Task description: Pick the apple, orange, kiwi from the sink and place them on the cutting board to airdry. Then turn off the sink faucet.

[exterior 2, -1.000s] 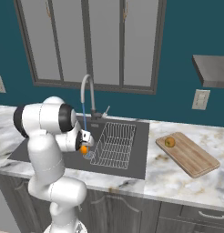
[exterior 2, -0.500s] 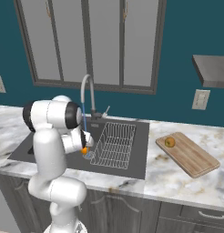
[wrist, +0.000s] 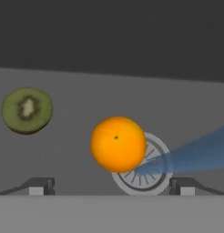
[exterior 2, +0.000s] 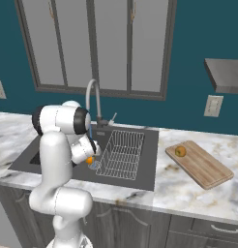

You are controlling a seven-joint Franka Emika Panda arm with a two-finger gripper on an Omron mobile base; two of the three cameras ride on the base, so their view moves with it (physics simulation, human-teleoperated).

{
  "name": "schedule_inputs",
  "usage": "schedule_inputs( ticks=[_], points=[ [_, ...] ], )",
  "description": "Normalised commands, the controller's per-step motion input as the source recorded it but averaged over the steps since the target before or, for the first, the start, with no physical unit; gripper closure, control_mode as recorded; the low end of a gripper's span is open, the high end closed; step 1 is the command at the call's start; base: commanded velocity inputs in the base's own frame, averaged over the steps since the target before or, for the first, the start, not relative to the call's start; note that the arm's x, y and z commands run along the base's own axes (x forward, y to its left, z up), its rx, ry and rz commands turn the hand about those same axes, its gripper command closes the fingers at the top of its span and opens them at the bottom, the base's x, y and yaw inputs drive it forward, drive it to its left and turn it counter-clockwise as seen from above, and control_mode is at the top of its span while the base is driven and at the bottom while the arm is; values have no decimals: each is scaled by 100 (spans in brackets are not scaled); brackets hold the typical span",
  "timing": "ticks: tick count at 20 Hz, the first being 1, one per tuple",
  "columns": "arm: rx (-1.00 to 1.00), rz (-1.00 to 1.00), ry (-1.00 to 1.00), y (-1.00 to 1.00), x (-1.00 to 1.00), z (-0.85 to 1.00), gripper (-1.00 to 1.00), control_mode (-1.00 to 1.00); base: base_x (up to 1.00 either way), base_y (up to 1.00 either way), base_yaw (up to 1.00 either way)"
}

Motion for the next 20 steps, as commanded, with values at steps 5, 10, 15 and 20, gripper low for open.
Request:
schedule_inputs(
  ticks=[5, 10, 15, 20],
  points=[
    [-2, 0, 0, 0, 17, -25, -100, -100, 0, 0, 0],
    [-1, 0, 0, 0, 16, -21, -100, -100, 0, 0, 0],
    [-1, 0, 0, 0, 19, -19, -100, -100, 0, 0, 0],
    [0, 0, 0, 0, 16, -16, -100, -100, 0, 0, 0]
  ],
)
